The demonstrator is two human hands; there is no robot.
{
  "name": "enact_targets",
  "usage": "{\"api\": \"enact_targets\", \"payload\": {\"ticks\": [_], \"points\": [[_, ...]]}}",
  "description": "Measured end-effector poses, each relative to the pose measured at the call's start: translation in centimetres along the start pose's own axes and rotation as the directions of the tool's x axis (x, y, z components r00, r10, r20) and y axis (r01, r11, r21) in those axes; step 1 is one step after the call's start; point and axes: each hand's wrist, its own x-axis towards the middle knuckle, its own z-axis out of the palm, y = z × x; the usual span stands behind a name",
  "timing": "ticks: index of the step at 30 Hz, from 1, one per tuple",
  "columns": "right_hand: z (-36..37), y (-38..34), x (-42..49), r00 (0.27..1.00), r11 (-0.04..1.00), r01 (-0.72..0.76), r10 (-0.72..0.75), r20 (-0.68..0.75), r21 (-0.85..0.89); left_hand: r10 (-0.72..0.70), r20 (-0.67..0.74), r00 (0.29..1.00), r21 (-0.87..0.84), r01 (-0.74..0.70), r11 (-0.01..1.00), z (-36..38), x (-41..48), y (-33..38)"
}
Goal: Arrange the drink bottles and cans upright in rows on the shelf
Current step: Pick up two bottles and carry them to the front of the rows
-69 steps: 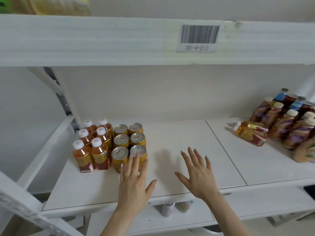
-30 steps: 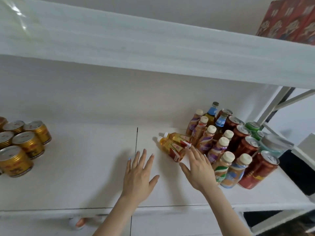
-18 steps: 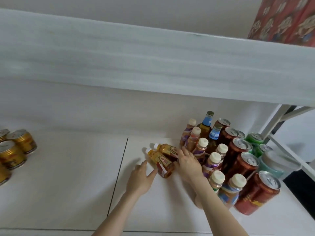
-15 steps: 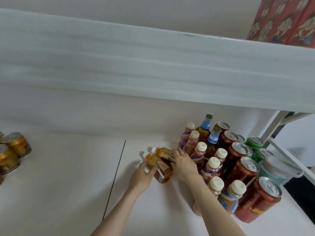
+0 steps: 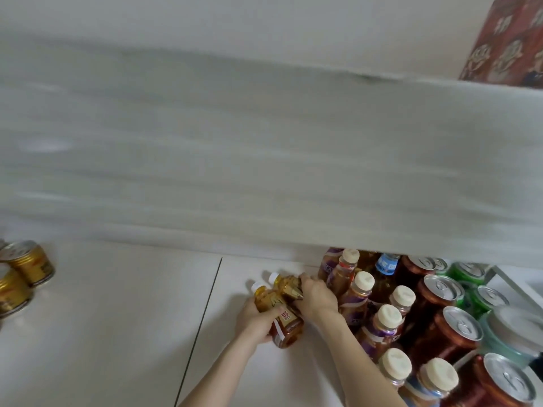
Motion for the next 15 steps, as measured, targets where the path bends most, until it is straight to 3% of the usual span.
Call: {"api": "enact_targets", "payload": {"ticks": [7, 15], "points": [[1.1, 0.1, -1.9, 0.987, 0.973, -0.008, 0.044, -0.154, 0.23, 0.117, -0.044, 0.992, -0.04, -0.119, 0.992, -2.7, -1.1, -0.7], [2.2, -0.9, -6.9, 0.961, 0.839, 0.06, 0.098, -0.259, 0.541, 0.388, -0.087, 0.918, 0.169, -0.37, 0.913, -5.0, -4.6, -1.4]]}}
